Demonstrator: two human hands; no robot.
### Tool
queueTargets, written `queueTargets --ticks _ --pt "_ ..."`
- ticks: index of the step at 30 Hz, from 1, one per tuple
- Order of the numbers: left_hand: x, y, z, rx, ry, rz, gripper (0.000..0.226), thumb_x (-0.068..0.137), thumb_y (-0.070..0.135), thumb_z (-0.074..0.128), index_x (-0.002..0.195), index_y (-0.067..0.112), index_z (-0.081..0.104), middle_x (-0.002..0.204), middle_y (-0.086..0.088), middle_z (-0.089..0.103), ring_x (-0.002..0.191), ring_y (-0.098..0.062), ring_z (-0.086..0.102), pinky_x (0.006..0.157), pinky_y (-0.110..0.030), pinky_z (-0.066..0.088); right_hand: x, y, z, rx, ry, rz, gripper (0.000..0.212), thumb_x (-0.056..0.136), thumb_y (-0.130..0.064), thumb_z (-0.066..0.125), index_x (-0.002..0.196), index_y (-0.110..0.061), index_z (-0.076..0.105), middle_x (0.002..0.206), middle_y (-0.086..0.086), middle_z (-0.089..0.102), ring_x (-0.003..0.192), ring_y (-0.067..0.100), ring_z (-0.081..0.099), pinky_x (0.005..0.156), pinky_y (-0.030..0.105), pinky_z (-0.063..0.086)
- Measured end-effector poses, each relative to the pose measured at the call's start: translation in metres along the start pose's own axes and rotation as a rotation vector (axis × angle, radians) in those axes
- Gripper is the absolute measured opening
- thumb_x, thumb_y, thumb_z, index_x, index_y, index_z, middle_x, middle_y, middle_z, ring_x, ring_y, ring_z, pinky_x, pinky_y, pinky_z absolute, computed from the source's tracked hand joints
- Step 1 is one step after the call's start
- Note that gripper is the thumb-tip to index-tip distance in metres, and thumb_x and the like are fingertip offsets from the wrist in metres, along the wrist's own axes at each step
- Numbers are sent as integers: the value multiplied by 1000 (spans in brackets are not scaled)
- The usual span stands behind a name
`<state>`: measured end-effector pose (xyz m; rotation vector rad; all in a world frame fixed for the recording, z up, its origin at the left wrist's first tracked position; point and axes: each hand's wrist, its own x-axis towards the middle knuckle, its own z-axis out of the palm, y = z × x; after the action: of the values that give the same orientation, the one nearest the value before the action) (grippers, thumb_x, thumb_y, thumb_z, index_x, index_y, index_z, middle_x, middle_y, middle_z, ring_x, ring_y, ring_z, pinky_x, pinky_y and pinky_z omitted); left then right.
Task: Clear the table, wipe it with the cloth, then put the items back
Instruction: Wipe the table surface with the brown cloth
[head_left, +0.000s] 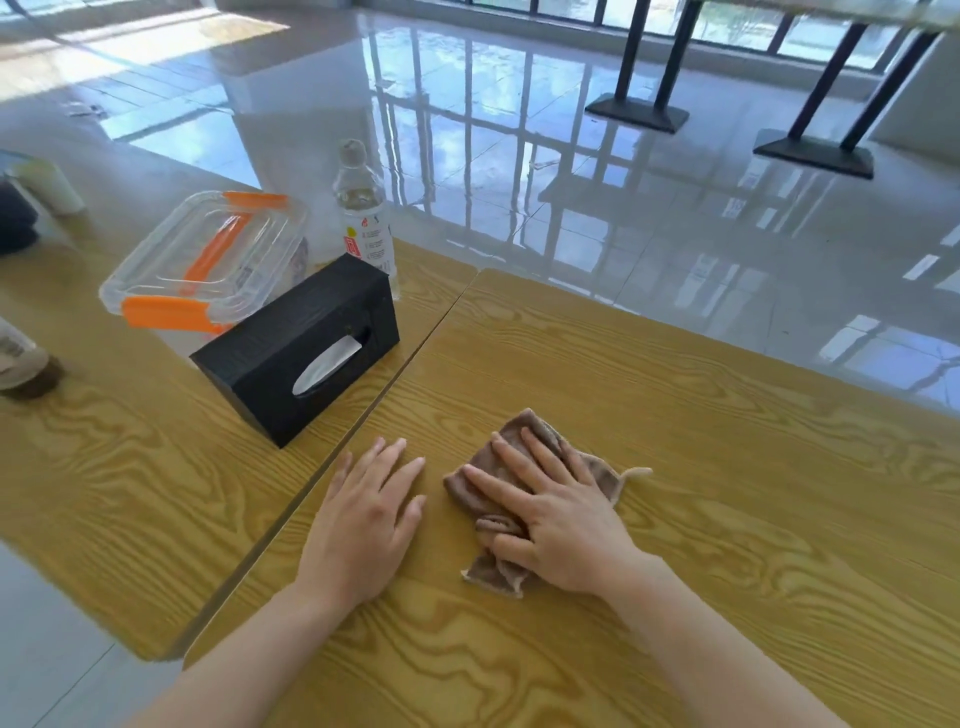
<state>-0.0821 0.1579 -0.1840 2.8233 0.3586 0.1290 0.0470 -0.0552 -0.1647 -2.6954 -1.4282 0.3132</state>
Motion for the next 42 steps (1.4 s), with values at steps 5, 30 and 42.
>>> queueTargets --ticks 5,30,42 --pt "-15 14 1 -169 -16 -15 69 93 65 25 151 28 33 158 4 31 150 -10 13 123 -41 18 -45 38 6 165 108 174 91 82 -87 28 156 -41 2 163 -17 -15 147 0 -24 124 34 -2" --pt "-66 -86 -22 131 68 227 49 94 32 42 131 6 61 141 -13 56 135 -25 49 108 -42 44 32 -165 57 80 413 -22 46 86 -26 64 130 -12 66 142 6 56 135 24 50 104 39 49" --pt "-88 -197 -66 180 3 115 54 99 35 37 148 12 43 156 -3 37 148 -19 27 118 -38 23 101 -248 48 154 297 -91 50 93 -44 49 136 -21 60 149 3 50 140 24 44 108 41 45"
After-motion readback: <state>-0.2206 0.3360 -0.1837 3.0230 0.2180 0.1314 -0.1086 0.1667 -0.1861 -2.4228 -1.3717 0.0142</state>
